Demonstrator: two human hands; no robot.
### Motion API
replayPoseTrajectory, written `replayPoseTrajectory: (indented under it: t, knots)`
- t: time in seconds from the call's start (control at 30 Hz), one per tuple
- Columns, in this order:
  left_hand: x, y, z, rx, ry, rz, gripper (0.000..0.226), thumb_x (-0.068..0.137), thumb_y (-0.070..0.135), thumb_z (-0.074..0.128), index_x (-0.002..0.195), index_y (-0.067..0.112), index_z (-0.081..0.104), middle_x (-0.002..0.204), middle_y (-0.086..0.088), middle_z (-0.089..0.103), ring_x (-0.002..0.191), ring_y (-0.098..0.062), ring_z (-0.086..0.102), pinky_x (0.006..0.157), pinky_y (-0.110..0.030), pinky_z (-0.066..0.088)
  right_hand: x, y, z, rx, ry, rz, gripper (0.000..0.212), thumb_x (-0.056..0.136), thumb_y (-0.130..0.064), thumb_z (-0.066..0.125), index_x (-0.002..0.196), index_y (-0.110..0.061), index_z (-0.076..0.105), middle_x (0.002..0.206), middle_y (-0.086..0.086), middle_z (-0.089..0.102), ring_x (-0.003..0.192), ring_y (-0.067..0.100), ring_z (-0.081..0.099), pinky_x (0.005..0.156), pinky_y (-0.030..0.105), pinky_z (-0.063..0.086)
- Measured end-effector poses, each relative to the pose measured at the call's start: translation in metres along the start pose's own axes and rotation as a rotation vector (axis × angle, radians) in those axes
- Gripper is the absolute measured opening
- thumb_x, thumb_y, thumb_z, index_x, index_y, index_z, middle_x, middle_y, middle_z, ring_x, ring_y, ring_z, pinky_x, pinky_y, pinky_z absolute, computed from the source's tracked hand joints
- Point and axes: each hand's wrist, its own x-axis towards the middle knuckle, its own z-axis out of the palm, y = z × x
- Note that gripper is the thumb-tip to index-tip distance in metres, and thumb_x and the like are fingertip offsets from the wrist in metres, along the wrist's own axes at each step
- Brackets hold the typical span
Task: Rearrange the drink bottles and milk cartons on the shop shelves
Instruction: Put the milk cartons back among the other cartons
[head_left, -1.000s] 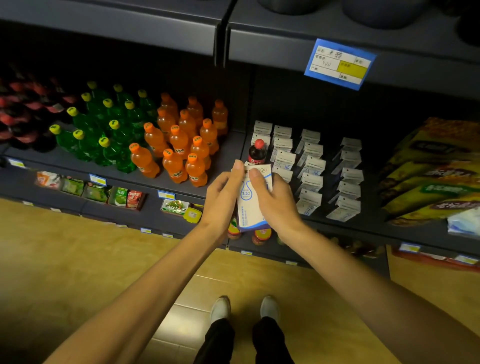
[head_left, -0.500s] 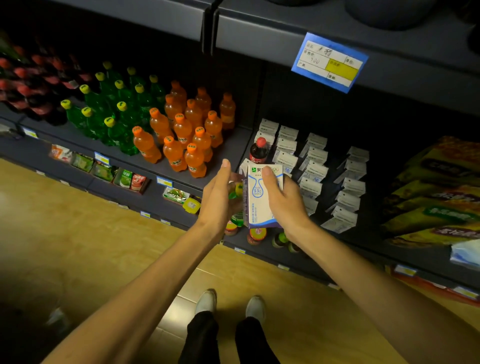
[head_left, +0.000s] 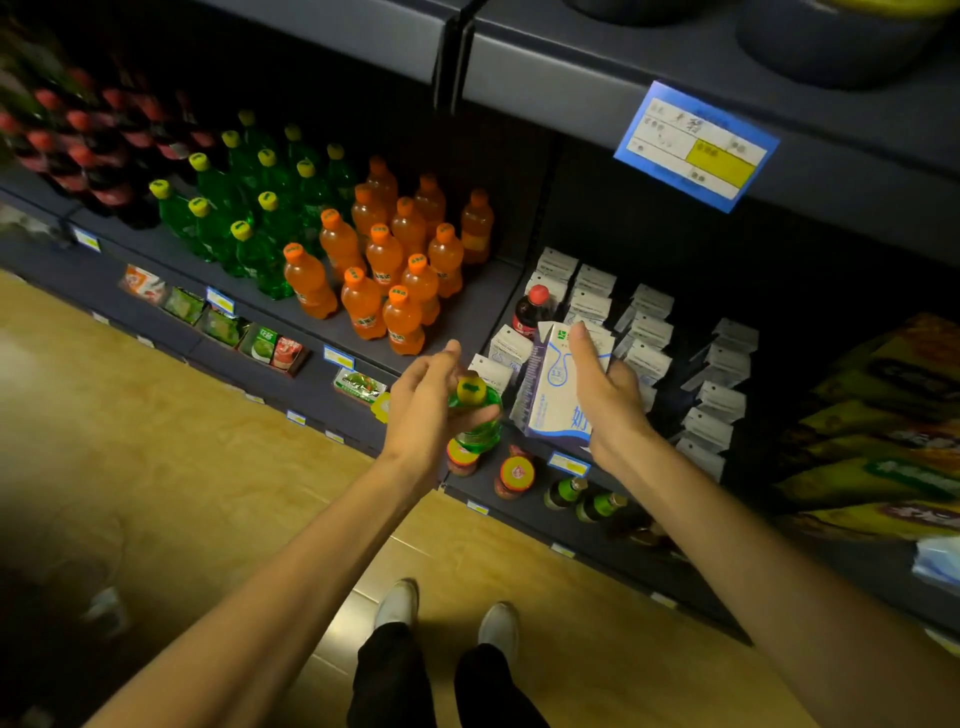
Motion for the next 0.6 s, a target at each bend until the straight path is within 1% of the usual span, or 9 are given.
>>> replayPoseTrajectory:
  t: [0.03, 0.1, 0.17, 0.23, 0.3, 0.4, 0.47, 0.53, 0.6]
  knots:
    - [0.0, 0.001, -0.001, 0.012, 0.014, 0.021, 0.02, 0.095, 0.023, 0.062, 0.089, 0.006, 0.055, 0.093, -0.008, 0.05, 0.082, -0.022, 0.063, 0.066, -0.035, 0.061, 0.005, -0.001, 0.001, -0.001, 0.025, 0.017, 0.031, 0.093, -0.047, 0.061, 0.092, -0.016, 0.066, 0.096, 0.004, 0.075, 0.081, 0.014, 0.072, 0.066, 0.027, 0.061]
    - [0.003, 0.003, -0.005, 0.06, 0.044, 0.046, 0.01, 0.092, 0.01, 0.064, 0.092, 0.005, 0.056, 0.101, -0.011, 0.058, 0.083, -0.019, 0.063, 0.062, -0.033, 0.061, 0.017, -0.002, 0.001, 0.003, 0.073, 0.059, 0.045, 0.088, -0.052, 0.065, 0.106, -0.011, 0.067, 0.103, 0.006, 0.074, 0.089, 0.019, 0.072, 0.078, 0.036, 0.062]
    - [0.009, 0.004, -0.012, 0.14, 0.063, 0.061, 0.017, 0.087, 0.003, 0.069, 0.094, 0.006, 0.054, 0.101, -0.018, 0.06, 0.07, -0.016, 0.065, 0.058, -0.032, 0.058, 0.03, -0.002, 0.002, 0.012, 0.104, 0.099, 0.061, 0.081, -0.059, 0.069, 0.116, -0.009, 0.064, 0.108, 0.008, 0.073, 0.093, 0.022, 0.072, 0.085, 0.043, 0.06]
    - [0.014, 0.006, -0.02, 0.218, 0.074, 0.07, 0.025, 0.083, -0.003, 0.072, 0.095, 0.007, 0.053, 0.089, -0.015, 0.059, 0.051, -0.016, 0.062, 0.051, -0.029, 0.054, 0.039, -0.004, 0.006, 0.016, 0.113, 0.101, 0.066, 0.08, -0.06, 0.069, 0.119, -0.008, 0.063, 0.111, 0.008, 0.072, 0.095, 0.023, 0.071, 0.086, 0.044, 0.059]
    - [0.02, 0.009, -0.028, 0.266, 0.097, 0.074, 0.028, 0.08, -0.008, 0.071, 0.093, 0.008, 0.053, 0.083, -0.011, 0.058, 0.043, -0.016, 0.058, 0.047, -0.028, 0.052, 0.048, -0.005, 0.011, 0.026, 0.129, 0.109, 0.067, 0.081, -0.061, 0.068, 0.12, -0.007, 0.062, 0.112, 0.008, 0.072, 0.096, 0.022, 0.071, 0.085, 0.042, 0.059]
    - [0.025, 0.018, -0.041, 0.296, 0.12, 0.073, 0.028, 0.081, -0.013, 0.068, 0.092, 0.008, 0.052, 0.085, -0.013, 0.059, 0.044, -0.016, 0.058, 0.047, -0.027, 0.053, 0.059, -0.002, 0.022, 0.034, 0.117, 0.115, 0.068, 0.08, -0.062, 0.068, 0.118, -0.008, 0.061, 0.108, 0.007, 0.073, 0.087, 0.019, 0.072, 0.071, 0.035, 0.06]
    - [0.028, 0.024, -0.05, 0.316, 0.132, 0.074, 0.027, 0.081, -0.012, 0.068, 0.091, 0.008, 0.052, 0.089, -0.017, 0.06, 0.045, -0.017, 0.06, 0.047, -0.027, 0.054, 0.065, 0.0, 0.036, 0.029, 0.083, 0.127, 0.063, 0.077, -0.064, 0.069, 0.109, -0.01, 0.063, 0.105, 0.008, 0.073, 0.086, 0.021, 0.073, 0.072, 0.036, 0.06]
    - [0.029, 0.031, -0.061, 0.314, 0.164, 0.09, 0.028, 0.081, -0.012, 0.068, 0.088, 0.009, 0.051, 0.094, -0.027, 0.061, 0.044, -0.019, 0.059, 0.046, -0.028, 0.053, 0.063, -0.003, 0.059, 0.018, 0.041, 0.127, 0.048, 0.082, -0.06, 0.067, 0.098, -0.014, 0.064, 0.099, 0.005, 0.073, 0.083, 0.02, 0.071, 0.073, 0.036, 0.059]
    - [0.029, 0.04, -0.071, 0.286, 0.208, 0.104, 0.028, 0.081, -0.012, 0.067, 0.086, 0.01, 0.05, 0.099, -0.034, 0.061, 0.043, -0.021, 0.058, 0.046, -0.029, 0.052, 0.06, -0.004, 0.088, -0.004, -0.019, 0.108, 0.038, 0.086, -0.055, 0.066, 0.093, -0.018, 0.063, 0.097, 0.004, 0.072, 0.081, 0.017, 0.07, 0.074, 0.035, 0.058]
